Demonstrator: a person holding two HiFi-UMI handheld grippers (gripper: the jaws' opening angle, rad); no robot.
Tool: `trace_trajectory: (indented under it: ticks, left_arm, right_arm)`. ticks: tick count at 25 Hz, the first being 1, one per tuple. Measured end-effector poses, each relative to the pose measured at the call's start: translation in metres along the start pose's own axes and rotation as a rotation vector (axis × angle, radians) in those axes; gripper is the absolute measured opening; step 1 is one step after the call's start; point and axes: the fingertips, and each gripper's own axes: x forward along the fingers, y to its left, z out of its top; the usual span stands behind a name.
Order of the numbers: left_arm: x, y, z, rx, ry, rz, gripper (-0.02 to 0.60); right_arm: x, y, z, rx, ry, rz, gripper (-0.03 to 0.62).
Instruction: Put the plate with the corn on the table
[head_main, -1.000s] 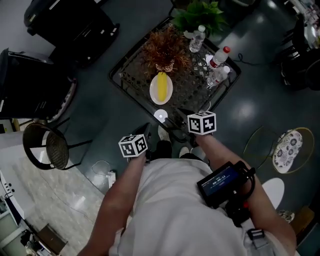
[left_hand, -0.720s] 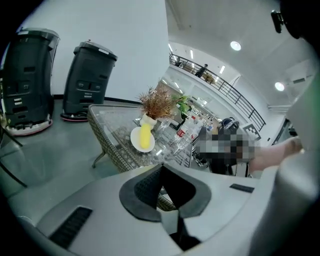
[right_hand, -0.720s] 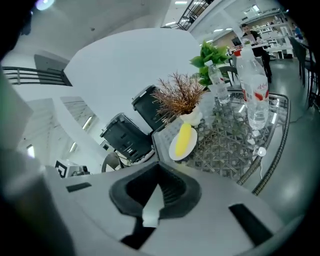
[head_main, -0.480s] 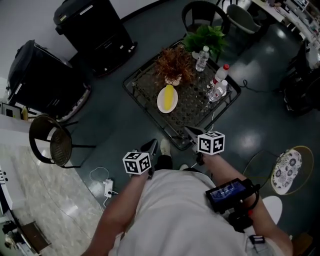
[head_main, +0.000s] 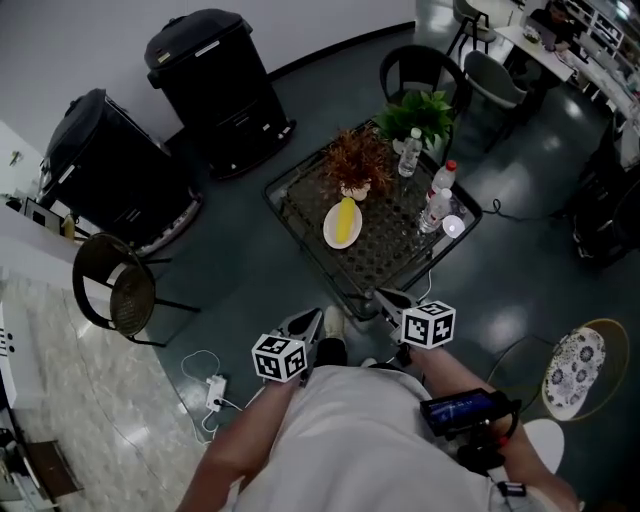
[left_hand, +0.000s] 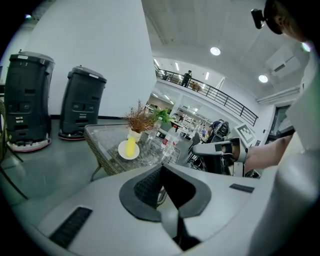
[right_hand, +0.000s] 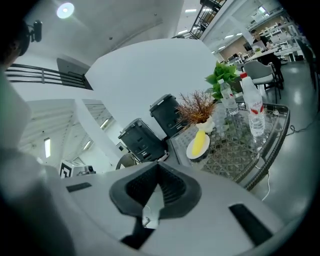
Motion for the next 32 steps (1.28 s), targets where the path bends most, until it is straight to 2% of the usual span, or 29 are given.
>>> trace_trajectory:
  ticks: [6,12,21,27,32]
  left_arm:
    - [-0.023,-0.024,-0.015,-0.028,-0.032,-0.005,0.006]
    - [-0.035,-0.036,-0.022,-0.058,-0.054,0.016,0.006]
    - [-0.041,-0.044,-0.029,-0.048,-0.044,0.007,0.006]
    - [-0.033,-0.055,-0.031,-0.023,-0.028,-0.042,0.006]
    - [-0.031,-0.055,-0.033,-0.026,-0.014,-0.042,0.006]
  right_arm:
    - [-0.025,0.011,-0.025,-0.001,0.007,0.017,0.008]
    - [-0.046,0.011,-0.033,0.019,-0.015,0.027,0.008]
    - [-0.047,0.018,-0.036,0.027,-0.023,0.039,0.008]
    - [-0.044,0.019,-0.033,0.02,-0.02,0.052,0.008]
    - [-0.041,0.022,-0.038,0.028,-0.003,0.054,0.008]
